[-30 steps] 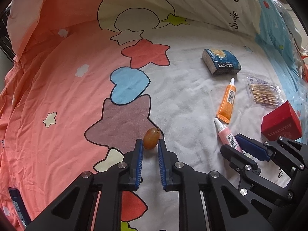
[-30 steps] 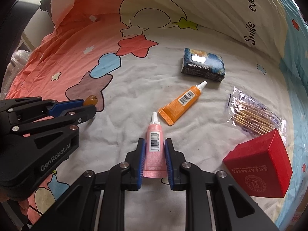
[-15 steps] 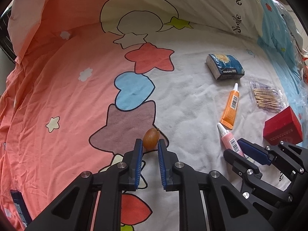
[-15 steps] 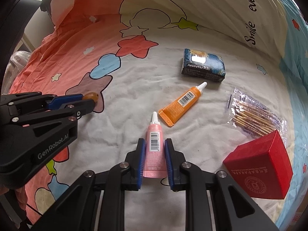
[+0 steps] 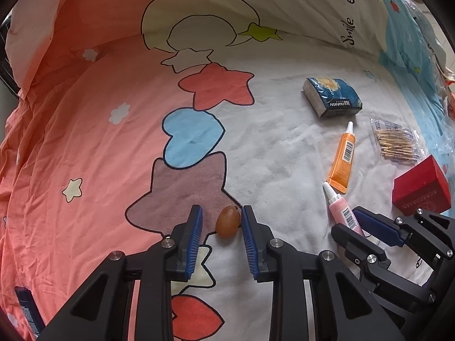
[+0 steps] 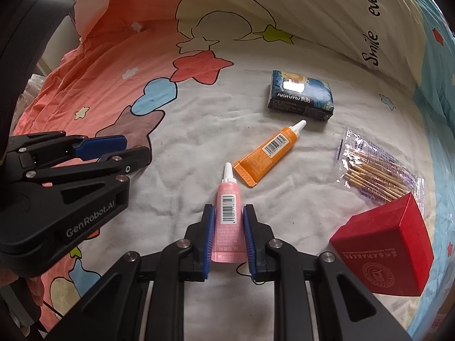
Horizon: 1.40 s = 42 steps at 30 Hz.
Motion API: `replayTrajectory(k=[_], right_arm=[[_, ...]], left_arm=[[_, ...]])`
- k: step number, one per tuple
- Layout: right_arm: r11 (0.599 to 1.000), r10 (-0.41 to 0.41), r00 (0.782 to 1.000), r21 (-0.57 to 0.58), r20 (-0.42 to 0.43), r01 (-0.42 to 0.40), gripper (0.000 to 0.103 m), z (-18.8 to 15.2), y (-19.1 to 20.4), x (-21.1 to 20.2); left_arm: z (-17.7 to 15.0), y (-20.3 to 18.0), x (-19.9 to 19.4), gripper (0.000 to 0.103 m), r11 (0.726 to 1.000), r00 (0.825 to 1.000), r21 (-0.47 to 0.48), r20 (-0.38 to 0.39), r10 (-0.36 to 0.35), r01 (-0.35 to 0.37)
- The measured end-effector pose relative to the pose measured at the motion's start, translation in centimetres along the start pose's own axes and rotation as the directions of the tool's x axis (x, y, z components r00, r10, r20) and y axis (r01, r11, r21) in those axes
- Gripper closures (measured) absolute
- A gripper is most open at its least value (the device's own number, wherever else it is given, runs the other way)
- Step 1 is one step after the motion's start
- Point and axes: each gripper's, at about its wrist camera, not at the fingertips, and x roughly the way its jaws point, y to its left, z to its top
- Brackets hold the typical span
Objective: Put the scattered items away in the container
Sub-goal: 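Lift the brown egg with the left gripper while the right gripper lifts the pink tube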
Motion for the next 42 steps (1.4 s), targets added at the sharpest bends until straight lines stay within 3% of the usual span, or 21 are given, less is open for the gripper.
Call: replayTrajectory(k=[2, 9, 13, 42], right_arm=[[1.0, 0.001, 1.0, 0.001, 0.0, -0.001, 0.084, 0.0, 0.0, 0.0], [1.0, 0.006, 1.0, 0.007, 0.007, -0.006, 0.084, 0.0, -0.2, -0.1], [1.0, 0.004, 1.0, 0.019, 0.012, -0.004, 0.084, 0.1, 0.2, -0.1], [1.0, -0.01, 0.993, 0.03, 0.115, 0.006, 0.084, -0.3, -1.8, -7.1]], left_arm=[[0.0, -0.4, -0.2, 0.085, 1.0, 1.0, -0.001, 0.002, -0.003, 0.003], [-2.4, 1.0, -0.5, 0.086, 1.0, 1.0, 0.002, 0.004, 0.0, 0.0], [-0.2, 2.3, 2.3, 0.086, 1.0, 1.0, -0.008, -0.002, -0.004, 0.004], [1.2, 0.9, -3.9, 0.086, 0.999, 0.998, 0.036, 0.06, 0.023, -0.025]])
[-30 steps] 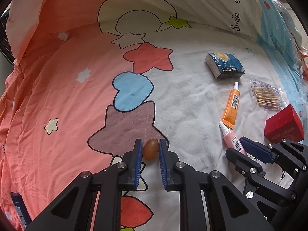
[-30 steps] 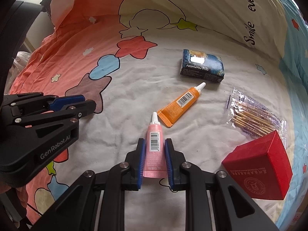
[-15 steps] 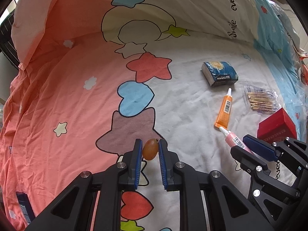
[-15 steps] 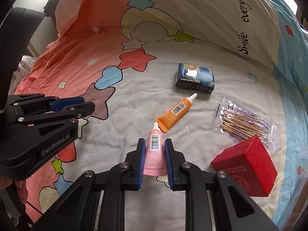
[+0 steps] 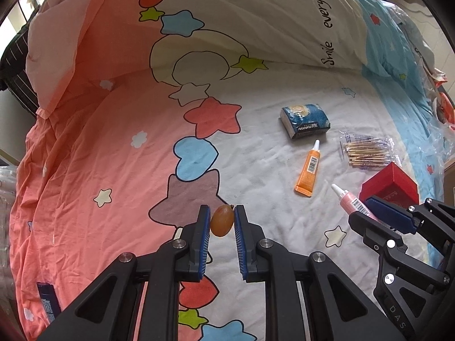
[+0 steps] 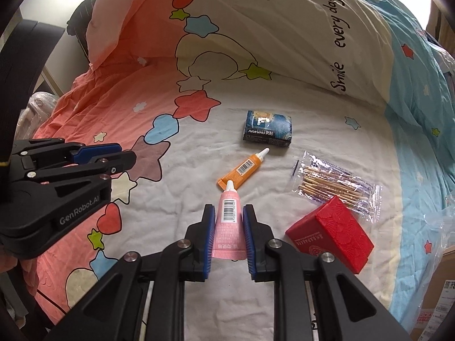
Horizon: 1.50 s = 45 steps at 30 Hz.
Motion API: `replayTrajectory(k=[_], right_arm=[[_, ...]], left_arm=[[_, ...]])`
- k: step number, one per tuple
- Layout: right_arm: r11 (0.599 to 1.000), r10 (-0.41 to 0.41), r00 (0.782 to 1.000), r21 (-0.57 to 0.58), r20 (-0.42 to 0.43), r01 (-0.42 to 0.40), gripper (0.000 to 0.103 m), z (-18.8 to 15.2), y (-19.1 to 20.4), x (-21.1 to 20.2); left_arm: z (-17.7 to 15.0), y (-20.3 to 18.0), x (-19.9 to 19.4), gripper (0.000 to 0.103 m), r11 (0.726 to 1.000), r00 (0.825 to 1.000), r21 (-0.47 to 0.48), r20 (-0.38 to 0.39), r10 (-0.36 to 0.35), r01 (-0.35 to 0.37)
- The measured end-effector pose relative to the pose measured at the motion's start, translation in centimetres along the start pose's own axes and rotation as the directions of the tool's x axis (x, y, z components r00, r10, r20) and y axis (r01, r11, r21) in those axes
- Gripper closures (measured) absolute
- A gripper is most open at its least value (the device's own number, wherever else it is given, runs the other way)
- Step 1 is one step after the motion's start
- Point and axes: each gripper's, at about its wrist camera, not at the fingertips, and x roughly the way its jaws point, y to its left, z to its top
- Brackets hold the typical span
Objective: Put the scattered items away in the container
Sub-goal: 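Lift the brown egg with the left gripper while the right gripper lifts the pink tube, then carry the egg and pink tube in both grippers over the cardboard box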
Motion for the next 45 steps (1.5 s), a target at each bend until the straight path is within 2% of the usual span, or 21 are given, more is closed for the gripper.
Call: replayTrajectory(k=[10, 23, 33, 45], right_arm=[[0.999, -0.019, 0.998, 0.039, 0.067, 0.016, 0.084, -0.6, -2.4, -5.3], [0.992, -0.102, 0.987, 0.091, 0.128, 0.09, 0.084, -3.0, -6.9, -12.6], [0.969, -0.194, 0.967, 0.184, 0.163, 0.164, 0.084, -6.0, -11.8, -18.9], [0.925, -0.303, 0.939, 0.287, 0.165, 0.249, 0.084, -9.6, -17.8, -24.8]], left_arm=[[0.3, -3.5, -3.0, 0.086, 0.998, 0.999, 0.063, 0.033, -0.007, 0.005], [0.2, -10.3, -8.3, 0.086, 0.985, 0.995, 0.167, 0.091, -0.044, 0.028], [1.3, -17.8, -12.3, 0.086, 0.954, 0.984, 0.296, 0.145, -0.102, 0.056], [1.6, -27.2, -16.0, 0.086, 0.9, 0.966, 0.42, 0.161, -0.202, 0.118]])
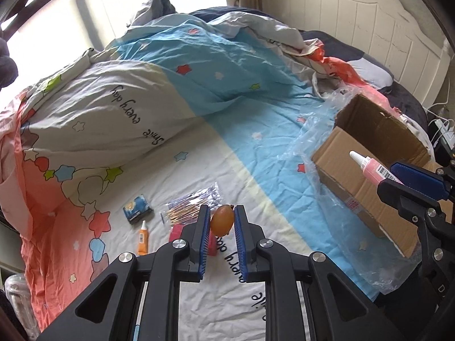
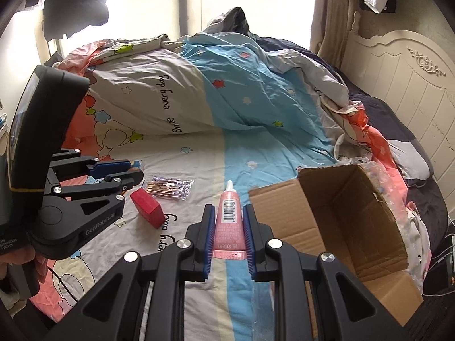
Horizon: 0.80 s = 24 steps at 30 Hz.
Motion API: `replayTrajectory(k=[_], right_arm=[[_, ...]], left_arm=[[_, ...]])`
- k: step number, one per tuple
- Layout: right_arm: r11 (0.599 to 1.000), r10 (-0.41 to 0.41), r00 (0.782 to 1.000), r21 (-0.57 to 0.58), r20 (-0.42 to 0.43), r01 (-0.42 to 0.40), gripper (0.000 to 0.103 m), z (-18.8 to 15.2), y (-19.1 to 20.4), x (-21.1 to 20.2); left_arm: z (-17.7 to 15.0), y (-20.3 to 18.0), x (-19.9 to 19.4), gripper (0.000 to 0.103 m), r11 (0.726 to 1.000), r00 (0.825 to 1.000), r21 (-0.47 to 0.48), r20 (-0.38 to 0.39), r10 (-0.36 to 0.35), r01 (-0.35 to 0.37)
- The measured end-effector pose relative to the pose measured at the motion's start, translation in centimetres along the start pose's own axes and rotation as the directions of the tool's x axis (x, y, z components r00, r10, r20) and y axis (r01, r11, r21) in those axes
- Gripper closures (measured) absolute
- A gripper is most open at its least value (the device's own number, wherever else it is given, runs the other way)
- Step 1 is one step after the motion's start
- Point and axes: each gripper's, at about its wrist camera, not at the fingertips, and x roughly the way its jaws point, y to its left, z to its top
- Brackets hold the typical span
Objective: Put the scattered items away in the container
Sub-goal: 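Carry the egg and pink tube in both grippers over the cardboard box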
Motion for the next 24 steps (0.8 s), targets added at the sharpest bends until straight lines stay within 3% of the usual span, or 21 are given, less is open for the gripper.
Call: replayTrajectory(k=[14, 24], right_arm=[[0.988, -0.119, 0.992, 0.102, 0.03, 0.115, 0.085, -0.7, -8.2, -3.1], [0.965, -0.18, 0.983, 0.191, -0.024, 0.181, 0.085, -3.4, -14.3, -2.4]], left_arm=[[4.6, -8.4, 0.2, 0.086, 0.99, 0.997, 0.121, 0.02, -0.081, 0.078], [7.1, -14.8, 3.1, 0.086, 0.967, 0.989, 0.209, -0.006, -0.147, 0.145]])
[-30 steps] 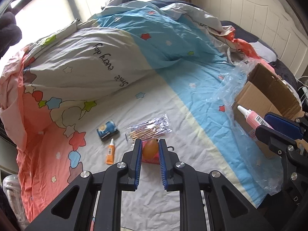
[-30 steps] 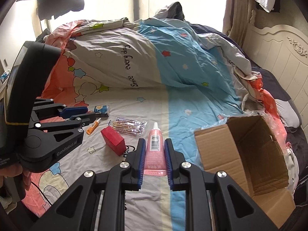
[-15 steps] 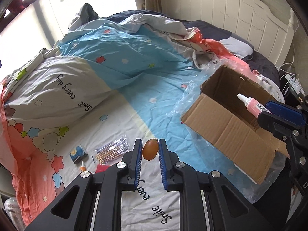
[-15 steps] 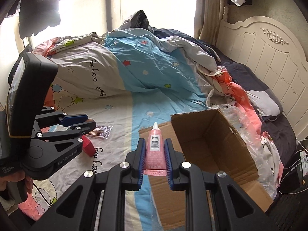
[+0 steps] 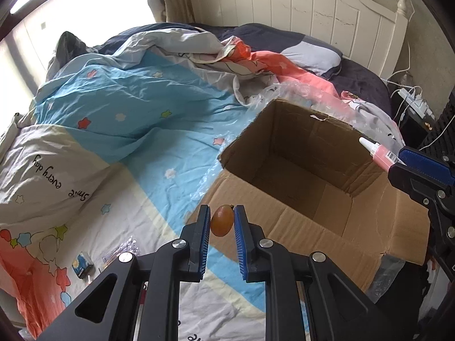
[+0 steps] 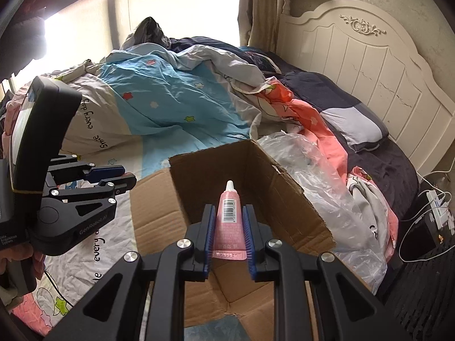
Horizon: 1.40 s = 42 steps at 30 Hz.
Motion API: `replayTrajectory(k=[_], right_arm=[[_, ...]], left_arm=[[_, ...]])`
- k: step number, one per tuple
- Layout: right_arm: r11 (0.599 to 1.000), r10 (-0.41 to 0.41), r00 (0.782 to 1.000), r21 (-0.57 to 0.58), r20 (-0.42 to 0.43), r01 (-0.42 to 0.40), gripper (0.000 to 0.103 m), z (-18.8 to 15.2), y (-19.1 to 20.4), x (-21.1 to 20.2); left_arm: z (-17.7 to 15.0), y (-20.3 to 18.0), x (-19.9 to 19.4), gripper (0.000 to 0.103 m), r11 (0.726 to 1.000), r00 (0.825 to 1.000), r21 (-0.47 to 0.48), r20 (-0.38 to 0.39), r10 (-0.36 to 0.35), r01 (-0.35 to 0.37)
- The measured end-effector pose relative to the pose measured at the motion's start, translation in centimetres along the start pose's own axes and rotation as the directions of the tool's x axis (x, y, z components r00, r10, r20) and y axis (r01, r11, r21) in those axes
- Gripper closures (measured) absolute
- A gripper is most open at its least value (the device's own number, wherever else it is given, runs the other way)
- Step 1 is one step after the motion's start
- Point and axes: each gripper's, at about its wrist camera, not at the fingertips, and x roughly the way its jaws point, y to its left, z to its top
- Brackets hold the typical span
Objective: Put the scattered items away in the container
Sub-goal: 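Carry the egg and pink tube in both grippers over the cardboard box, then open the left gripper to drop the egg while the right gripper drops the pink tube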
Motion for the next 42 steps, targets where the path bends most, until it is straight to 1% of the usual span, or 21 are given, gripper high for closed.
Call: replayTrajectory(k=[3, 6, 9, 12, 16, 18, 21, 23, 27, 33, 35, 36, 37, 38, 39, 40, 42], right_arm=[[1.0, -0.004, 1.0, 0.029, -0.013, 0.004, 0.084, -0.6, -1.4, 0.7], [0.999, 0.0, 1.0, 0.054, -0.029, 0.002, 0.085, -1.0, -2.4, 1.6], [0.998, 0.003, 0.999, 0.063, -0.043, -0.001, 0.085, -1.4, -2.8, 2.5], [0.998, 0.001, 0.999, 0.063, -0.053, 0.002, 0.084, -1.5, -3.0, 3.2], [0.997, 0.0, 0.998, 0.076, -0.065, 0.005, 0.085, -1.9, -3.6, 4.0], [0.997, -0.003, 0.997, 0.081, -0.072, 0.009, 0.084, -2.1, -4.0, 4.2], [0.996, -0.007, 0.997, 0.092, -0.08, 0.015, 0.084, -2.3, -4.5, 4.5], [0.995, -0.009, 0.996, 0.099, -0.085, 0.017, 0.084, -2.4, -4.8, 4.7], [0.995, -0.011, 0.996, 0.098, -0.092, 0.02, 0.084, -2.5, -5.1, 5.1], [0.995, -0.003, 0.996, 0.099, -0.093, 0.012, 0.084, -2.6, -5.2, 5.3], [0.995, 0.001, 0.995, 0.097, -0.095, 0.009, 0.084, -2.6, -5.1, 5.4], [0.996, 0.002, 0.995, 0.094, -0.096, 0.007, 0.084, -2.6, -5.0, 5.5], [0.996, 0.005, 0.995, 0.093, -0.096, 0.004, 0.084, -2.7, -4.9, 5.5], [0.996, 0.007, 0.995, 0.093, -0.097, 0.002, 0.084, -2.7, -4.8, 5.5], [0.996, 0.008, 0.995, 0.092, -0.101, 0.001, 0.084, -2.8, -4.7, 5.6], [0.996, 0.006, 0.995, 0.092, -0.103, 0.003, 0.084, -2.8, -4.7, 5.7], [0.996, 0.002, 0.994, 0.093, -0.107, 0.008, 0.084, -2.9, -4.6, 5.9]], left_arm=[[0.7, -1.0, 1.0, 0.086, 1.0, 1.0, 0.012, -0.009, -0.021, 0.021], [0.8, -1.7, 2.2, 0.086, 0.999, 0.999, 0.025, -0.025, -0.023, 0.023], [1.0, -2.0, 3.6, 0.086, 0.999, 0.999, 0.029, -0.044, -0.017, 0.018], [1.4, -2.5, 4.7, 0.086, 0.999, 0.998, 0.028, -0.054, -0.03, 0.031], [2.3, -3.6, 6.0, 0.086, 0.998, 0.998, 0.051, -0.055, -0.042, 0.044], [2.7, -4.2, 6.2, 0.086, 0.996, 0.998, 0.072, -0.056, -0.042, 0.046], [3.6, -5.1, 5.6, 0.086, 0.993, 0.998, 0.104, -0.024, -0.051, 0.054], [4.1, -5.3, 5.8, 0.086, 0.992, 0.998, 0.11, -0.018, -0.061, 0.063], [4.7, -5.8, 6.9, 0.086, 0.991, 0.997, 0.115, -0.031, -0.064, 0.067], [4.2, -6.5, 7.5, 0.086, 0.99, 0.997, 0.124, -0.046, -0.064, 0.069], [3.9, -6.6, 7.8, 0.08, 0.99, 0.996, 0.125, -0.064, -0.059, 0.067], [3.8, -6.6, 7.8, 0.075, 0.99, 0.996, 0.122, -0.069, -0.058, 0.066], [3.7, -6.5, 7.8, 0.049, 0.991, 0.996, 0.119, -0.068, -0.055, 0.063], [3.6, -6.4, 7.7, 0.028, 0.991, 0.997, 0.119, -0.062, -0.052, 0.059], [3.4, -6.4, 7.6, 0.02, 0.991, 0.998, 0.122, -0.051, -0.048, 0.053], [3.3, -6.4, 7.4, 0.016, 0.991, 0.998, 0.128, -0.039, -0.045, 0.049], [3.1, -6.5, 7.3, 0.016, 0.99, 0.999, 0.139, -0.038, -0.031, 0.036]])
